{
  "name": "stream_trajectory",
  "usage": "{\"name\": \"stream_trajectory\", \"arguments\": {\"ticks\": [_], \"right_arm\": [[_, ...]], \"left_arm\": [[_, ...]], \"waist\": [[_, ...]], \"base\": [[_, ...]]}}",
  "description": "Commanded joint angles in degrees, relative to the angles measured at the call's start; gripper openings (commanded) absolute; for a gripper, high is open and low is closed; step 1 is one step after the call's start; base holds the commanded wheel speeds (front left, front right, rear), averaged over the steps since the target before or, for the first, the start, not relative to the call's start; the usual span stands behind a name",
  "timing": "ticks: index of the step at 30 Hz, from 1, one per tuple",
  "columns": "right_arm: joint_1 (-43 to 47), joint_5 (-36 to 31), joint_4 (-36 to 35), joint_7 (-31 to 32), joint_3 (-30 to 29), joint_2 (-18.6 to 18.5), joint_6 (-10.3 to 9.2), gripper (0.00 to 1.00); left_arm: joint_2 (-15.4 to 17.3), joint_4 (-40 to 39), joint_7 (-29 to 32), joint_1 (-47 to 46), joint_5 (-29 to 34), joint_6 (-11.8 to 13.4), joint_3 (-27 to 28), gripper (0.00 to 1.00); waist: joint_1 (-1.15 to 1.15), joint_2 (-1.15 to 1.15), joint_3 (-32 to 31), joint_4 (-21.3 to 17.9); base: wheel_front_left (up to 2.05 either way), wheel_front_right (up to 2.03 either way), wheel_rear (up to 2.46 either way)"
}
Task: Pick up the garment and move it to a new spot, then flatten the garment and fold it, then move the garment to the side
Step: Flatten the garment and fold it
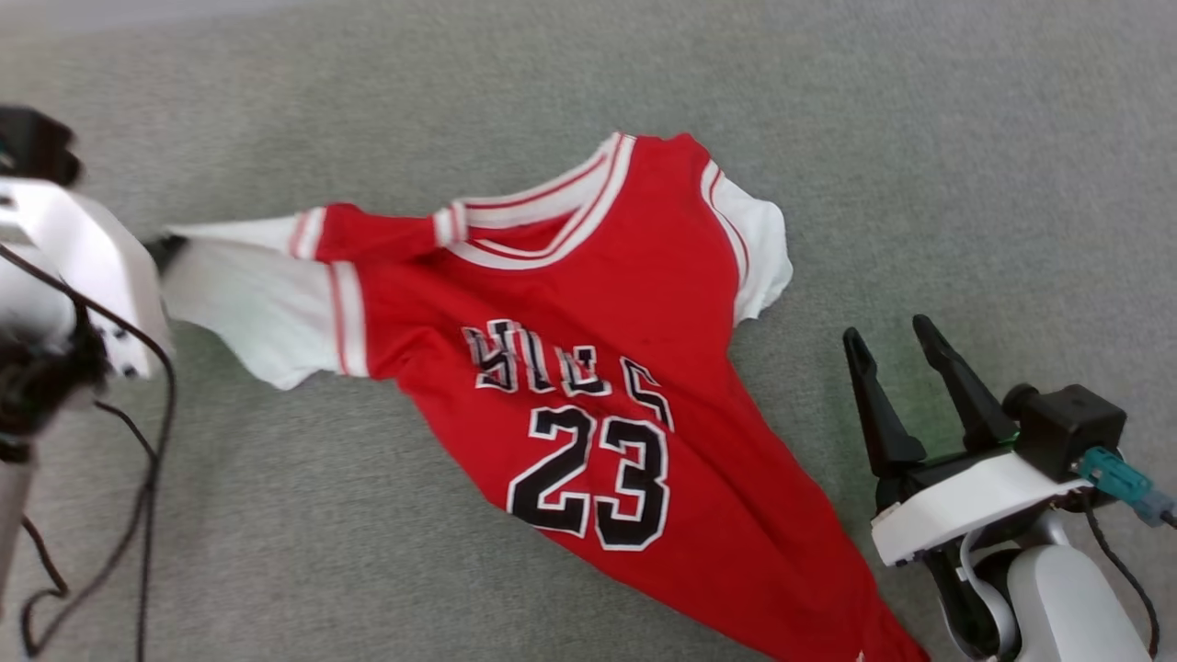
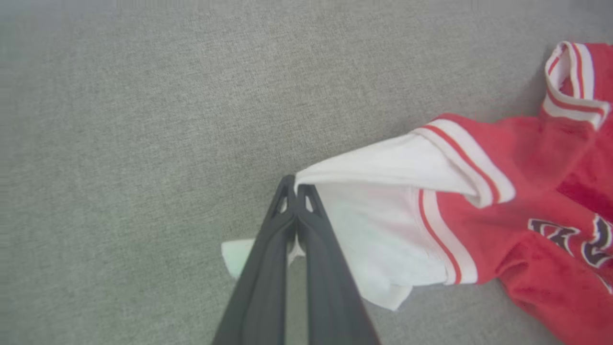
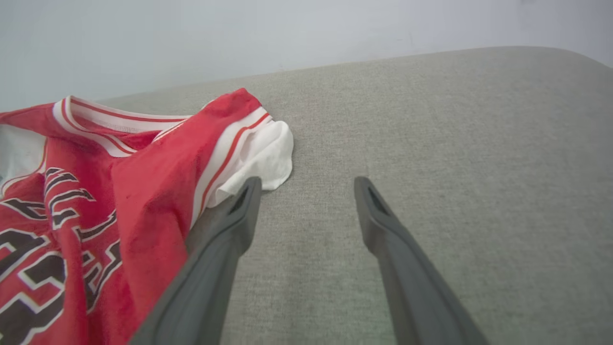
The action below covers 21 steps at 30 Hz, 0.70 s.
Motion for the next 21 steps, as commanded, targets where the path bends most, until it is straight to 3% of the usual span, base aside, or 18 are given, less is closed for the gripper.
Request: {"name": "stream_trajectory", "arguments": {"ticks": [1, 4, 5, 6, 9, 10, 12, 18, 19, 20, 21], "right_arm": [[-1.1, -0.08, 0.19, -0.34, 0.3, 0.3, -0.03, 1.0], [-1.44, -0.19, 0.86, -0.74, 0.55, 0.36, -0.03, 1.0], [-1.8, -0.36, 1.42, -1.14, 0.52, 0.46, -0.02, 1.0], [-1.85, -0.44, 1.6, -1.16, 0.57, 0.48, -0.02, 1.0], [-1.89, -0.85, 2.06, -1.09, 0.49, 0.59, -0.03, 1.0], [-1.97, -0.99, 2.07, -0.87, 0.03, 0.2, -0.02, 1.0], [-1.94, -1.15, 1.94, -0.71, -0.27, -0.25, -0.02, 1.0], [-1.21, -1.42, 1.15, 0.36, -1.73, -1.48, -0.03, 1.0], [-1.21, -1.42, 1.15, 0.36, -1.73, -1.48, -0.03, 1.0], [-0.28, -1.35, 0.83, 0.98, -2.71, -2.29, -0.03, 1.0], [-0.05, -1.36, 0.67, 1.2, -3.05, -2.47, -0.03, 1.0]], "left_arm": [[0.28, 1.28, -0.5, -1.45, 0.84, 0.28, 0.02, 0.0], [0.32, 4.8, -2.25, -4.31, 2.61, 0.09, -0.44, 0.0], [0.18, 8.3, -6.68, -6.58, 6.35, 0.77, -1.21, 0.8], [-0.03, 9.57, -8.51, -7.01, 7.67, 1.0, -1.58, 1.0], [-0.9, 12.41, -15.03, -8.04, 11.13, 0.62, -2.96, 1.0], [-1.88, 14.66, -23.29, -8.27, 13.31, 0.16, -3.24, 1.0], [-2.58, 15.4, -28.94, -7.97, 14.62, -0.38, -3.53, 1.0], [-5.47, 14.32, -44.74, -5.68, 17.32, -1.6, -4.56, 1.0], [-5.47, 14.32, -44.74, -5.68, 17.32, -1.6, -4.56, 1.0], [-7.51, 12.38, -51.04, -3.55, 17.79, -1.43, -5.03, 1.0], [-8.04, 11.65, -52.71, -2.65, 17.99, -1.3, -5.18, 1.0]], "waist": [[0.0, 0.0, 1.51, -1.42], [0.0, 0.0, 2.42, -2.0], [0.0, 0.0, 2.83, -2.07], [0.0, 0.0, 2.84, -2.0], [0.0, 0.0, 2.42, -1.47], [0.0, 0.0, 1.43, -0.46], [0.0, 0.0, 0.51, 0.34], [0.0, 0.0, -3.24, 3.64], [0.0, 0.0, -3.24, 3.64], [0.0, 0.0, -5.75, 5.64], [0.0, 0.0, -6.55, 6.28]], "base": [[0.0, 0.0, 0.0], [0.0, 0.0, 0.0], [0.0, 0.0, 0.0], [0.0, 0.0, 0.0], [0.0, 0.0, 0.0], [0.0, 0.0, 0.0], [0.0, 0.0, 0.0], [0.0, 0.0, 0.0], [0.0, 0.0, 0.0], [0.0, 0.0, 0.0], [0.0, 0.0, 0.0]]}}
